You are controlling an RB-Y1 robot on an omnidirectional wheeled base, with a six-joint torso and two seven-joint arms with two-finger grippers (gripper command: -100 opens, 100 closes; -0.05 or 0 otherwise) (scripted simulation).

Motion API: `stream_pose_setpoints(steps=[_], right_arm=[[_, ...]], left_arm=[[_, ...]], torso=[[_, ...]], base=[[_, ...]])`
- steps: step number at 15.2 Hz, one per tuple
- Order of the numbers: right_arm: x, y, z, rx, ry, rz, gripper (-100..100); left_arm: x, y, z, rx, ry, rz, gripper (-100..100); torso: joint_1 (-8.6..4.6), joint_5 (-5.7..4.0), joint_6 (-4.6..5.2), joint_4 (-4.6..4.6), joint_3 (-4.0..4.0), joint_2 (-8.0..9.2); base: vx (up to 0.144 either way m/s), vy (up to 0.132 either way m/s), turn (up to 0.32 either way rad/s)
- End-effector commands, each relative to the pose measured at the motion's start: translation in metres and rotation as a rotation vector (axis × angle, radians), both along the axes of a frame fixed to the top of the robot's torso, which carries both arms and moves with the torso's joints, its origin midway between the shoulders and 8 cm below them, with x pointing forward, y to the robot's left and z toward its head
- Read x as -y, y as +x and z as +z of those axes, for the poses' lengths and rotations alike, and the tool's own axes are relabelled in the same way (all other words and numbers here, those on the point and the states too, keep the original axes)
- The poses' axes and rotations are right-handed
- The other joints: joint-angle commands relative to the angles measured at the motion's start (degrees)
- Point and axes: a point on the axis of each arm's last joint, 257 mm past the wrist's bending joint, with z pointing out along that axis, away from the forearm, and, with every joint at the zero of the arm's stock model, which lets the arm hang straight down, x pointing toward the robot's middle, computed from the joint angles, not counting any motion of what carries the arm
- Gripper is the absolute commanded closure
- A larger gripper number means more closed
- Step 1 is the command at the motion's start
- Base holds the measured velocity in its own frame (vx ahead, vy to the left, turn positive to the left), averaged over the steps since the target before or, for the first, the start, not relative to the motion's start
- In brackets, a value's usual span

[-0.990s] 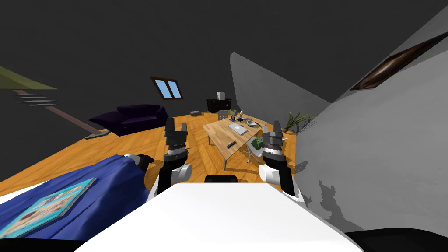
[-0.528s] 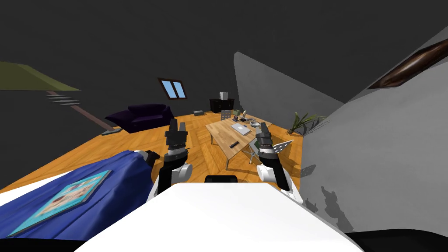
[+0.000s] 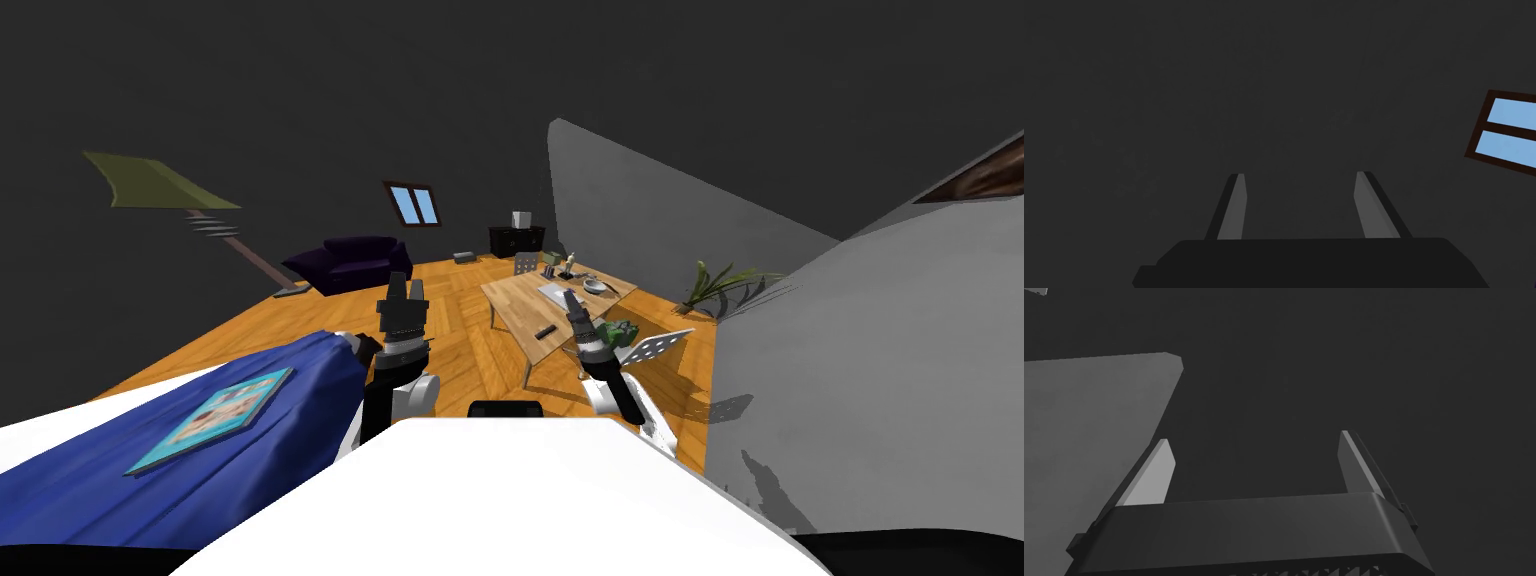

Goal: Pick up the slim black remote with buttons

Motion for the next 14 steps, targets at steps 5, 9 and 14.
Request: stream_pose_setpoints(steps=[5, 9, 14], right_arm=[[-0.045, 0.006, -0.057, -0.057, -0.215, 0.095, -100], [-0.053, 0.006, -0.087, -0.092, -0.313, 0.128, -100], [-0.067, 0.001, -0.136, -0.132, -0.482, 0.19, -100]], left_arm=[[0.0, 0.0, 0.0, 0.0, 0.0, 0.0, 0], [0.0, 0.0, 0.0, 0.0, 0.0, 0.0, 0], [0.0, 0.0, 0.0, 0.0, 0.0, 0.0, 0]], torso=[[0.06, 0.01, -0.01, -0.01, -0.02, -0.03], [-0.05, -0.01, -0.01, -0.01, -0.03, -0.05], [-0.08, -0.02, -0.01, -0.02, -0.04, -0.08]], base=[[-0.003, 0.073, 0.156], [0.005, 0.051, 0.103], [0.013, 0.048, 0.135]])
